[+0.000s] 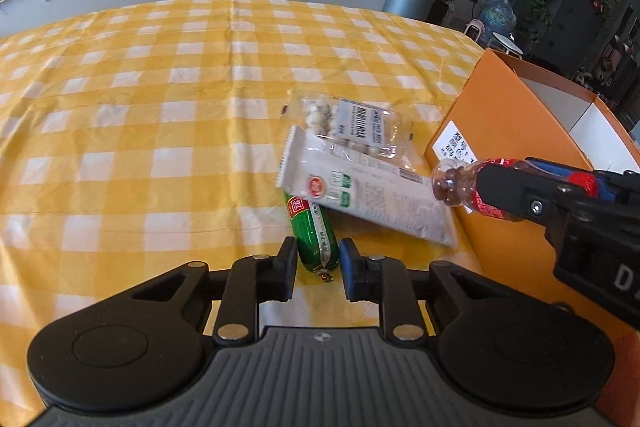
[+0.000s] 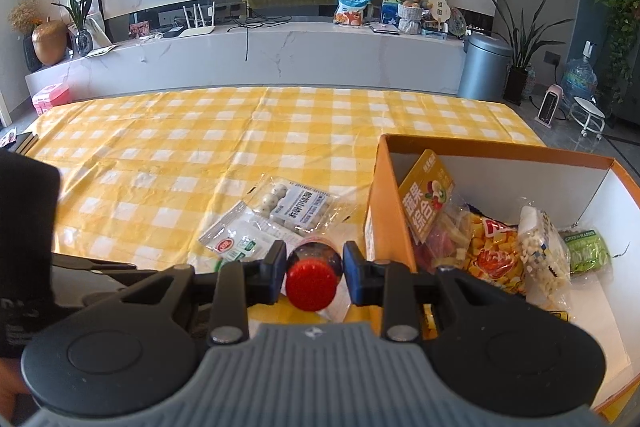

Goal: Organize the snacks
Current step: 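Grasp the green sausage with the left tool while the right tool holds the candy bottle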

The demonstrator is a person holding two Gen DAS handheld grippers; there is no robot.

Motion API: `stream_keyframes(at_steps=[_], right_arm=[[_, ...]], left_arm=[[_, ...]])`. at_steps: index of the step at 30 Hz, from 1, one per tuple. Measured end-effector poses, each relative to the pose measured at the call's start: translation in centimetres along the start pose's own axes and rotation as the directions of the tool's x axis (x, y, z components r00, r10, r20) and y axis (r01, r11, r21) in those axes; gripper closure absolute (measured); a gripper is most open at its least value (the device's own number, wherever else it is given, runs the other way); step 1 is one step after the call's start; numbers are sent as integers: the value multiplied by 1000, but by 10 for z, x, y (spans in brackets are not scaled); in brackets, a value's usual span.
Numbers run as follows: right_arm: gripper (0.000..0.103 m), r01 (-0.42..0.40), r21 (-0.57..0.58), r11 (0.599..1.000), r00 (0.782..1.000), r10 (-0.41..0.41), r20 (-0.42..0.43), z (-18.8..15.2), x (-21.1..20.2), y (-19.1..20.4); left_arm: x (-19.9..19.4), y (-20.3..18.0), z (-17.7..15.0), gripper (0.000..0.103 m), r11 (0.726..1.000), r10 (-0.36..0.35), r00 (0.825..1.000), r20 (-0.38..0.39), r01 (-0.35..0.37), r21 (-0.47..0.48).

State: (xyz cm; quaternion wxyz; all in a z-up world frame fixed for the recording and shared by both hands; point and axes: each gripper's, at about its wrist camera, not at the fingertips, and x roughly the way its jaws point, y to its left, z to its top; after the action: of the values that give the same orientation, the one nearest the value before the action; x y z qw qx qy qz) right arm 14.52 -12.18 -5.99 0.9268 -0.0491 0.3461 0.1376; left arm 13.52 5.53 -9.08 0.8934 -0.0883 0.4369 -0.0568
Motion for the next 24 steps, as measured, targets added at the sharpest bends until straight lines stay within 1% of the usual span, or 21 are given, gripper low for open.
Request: stream_keyframes(at_steps=[3,5,9,14,19,21,24], right_arm=[[74,-9,-16,1000,1000,9,8,-3,-2,5],[74,-32,-18,999,999,32,7,-5,-3,9],[74,-85,-22,996,996,85,0,-8,-3,21],[74,-139,8,990,989,139,-52,-16,6,31],[74,-139,18,990,985,140,-104,-30,6,33],[74,-140,29,990,984,142,-111,-35,4,31],[74,-142,31,989,983,144,-117,-37,3,31]], left_arm=[[-17,10,-8,79,999,31,1000,-3,-31,6],[-26,19,-13,79,999,46,999,-15,-45,10],[-43,28,-24,79,999,41,997,-65,-39,21],[-46,32,-33,78,999,44,993,-111,-40,32],[-43,32,-35,78,999,39,992,-119,-36,31],[-42,32,-34,75,999,37,992,-120,-34,26],[-42,37,-30,65,1000,17,993,-115,-18,-1]])
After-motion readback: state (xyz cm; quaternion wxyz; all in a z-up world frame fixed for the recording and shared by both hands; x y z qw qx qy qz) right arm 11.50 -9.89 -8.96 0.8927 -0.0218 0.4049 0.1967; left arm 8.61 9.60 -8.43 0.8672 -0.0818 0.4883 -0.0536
